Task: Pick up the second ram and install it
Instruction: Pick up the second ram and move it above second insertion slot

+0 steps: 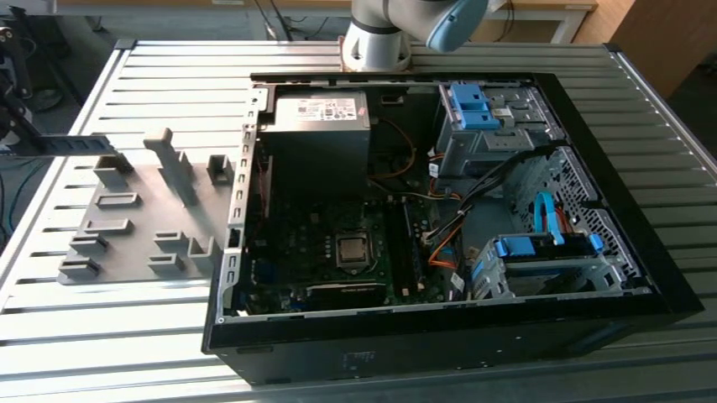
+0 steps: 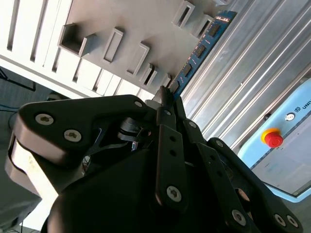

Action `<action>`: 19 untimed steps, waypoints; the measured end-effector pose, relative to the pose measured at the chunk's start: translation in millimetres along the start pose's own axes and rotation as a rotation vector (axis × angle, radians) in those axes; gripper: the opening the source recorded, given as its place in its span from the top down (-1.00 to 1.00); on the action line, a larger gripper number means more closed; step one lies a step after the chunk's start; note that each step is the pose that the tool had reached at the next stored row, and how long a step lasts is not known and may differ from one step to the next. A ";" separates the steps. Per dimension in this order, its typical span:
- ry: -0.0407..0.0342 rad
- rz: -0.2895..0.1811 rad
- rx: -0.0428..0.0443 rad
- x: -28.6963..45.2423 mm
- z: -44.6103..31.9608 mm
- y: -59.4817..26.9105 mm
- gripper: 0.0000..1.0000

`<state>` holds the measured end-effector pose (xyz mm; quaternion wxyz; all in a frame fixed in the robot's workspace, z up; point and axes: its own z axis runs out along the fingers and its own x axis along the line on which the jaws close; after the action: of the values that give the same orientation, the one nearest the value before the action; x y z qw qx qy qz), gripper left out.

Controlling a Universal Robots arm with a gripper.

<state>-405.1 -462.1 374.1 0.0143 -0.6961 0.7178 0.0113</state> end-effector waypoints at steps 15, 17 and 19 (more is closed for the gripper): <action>0.0000 0.000 0.0000 -0.7 -18.5 0.0 0.72; -0.0001 0.000 0.0000 -0.7 -18.8 -0.1 0.72; 0.0001 0.000 -0.0001 -0.7 -19.0 -0.1 0.72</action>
<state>-405.1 -462.1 393.2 0.0143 -0.6960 0.7178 0.0113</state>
